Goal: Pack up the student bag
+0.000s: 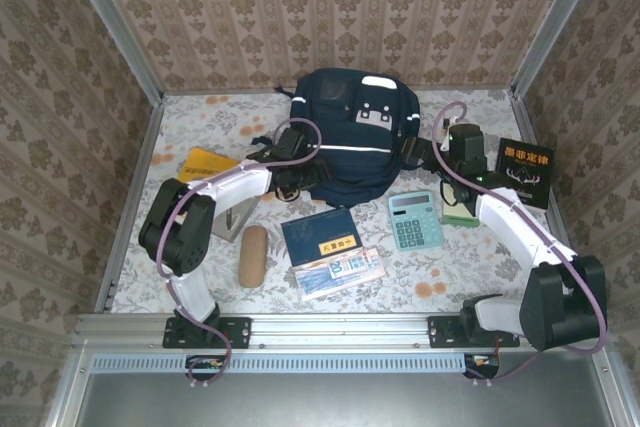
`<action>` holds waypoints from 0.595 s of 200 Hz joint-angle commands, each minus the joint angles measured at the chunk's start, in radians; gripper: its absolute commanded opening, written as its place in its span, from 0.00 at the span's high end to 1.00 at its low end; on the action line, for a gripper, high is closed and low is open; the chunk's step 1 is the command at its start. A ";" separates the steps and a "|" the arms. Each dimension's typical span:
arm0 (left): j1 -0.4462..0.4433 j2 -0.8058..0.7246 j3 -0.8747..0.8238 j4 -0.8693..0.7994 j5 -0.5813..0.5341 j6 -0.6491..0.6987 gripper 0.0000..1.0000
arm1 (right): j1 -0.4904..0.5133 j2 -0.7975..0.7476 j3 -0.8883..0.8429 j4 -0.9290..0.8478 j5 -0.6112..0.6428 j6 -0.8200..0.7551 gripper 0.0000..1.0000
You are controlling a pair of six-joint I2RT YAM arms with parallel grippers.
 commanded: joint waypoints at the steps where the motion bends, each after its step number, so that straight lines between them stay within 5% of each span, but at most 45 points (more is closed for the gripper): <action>1: -0.012 0.015 0.036 0.043 0.011 -0.045 0.11 | 0.016 0.029 0.046 -0.029 0.014 -0.024 0.00; 25: -0.009 0.054 0.061 0.038 0.020 -0.046 0.17 | 0.026 0.058 0.061 -0.031 0.016 -0.027 0.00; 81: 0.022 0.079 0.078 -0.006 -0.021 -0.035 0.96 | 0.049 0.144 0.140 -0.109 0.004 -0.078 0.00; 119: 0.106 0.030 0.082 -0.089 -0.044 0.029 1.00 | 0.053 0.192 0.169 -0.118 -0.070 -0.093 0.15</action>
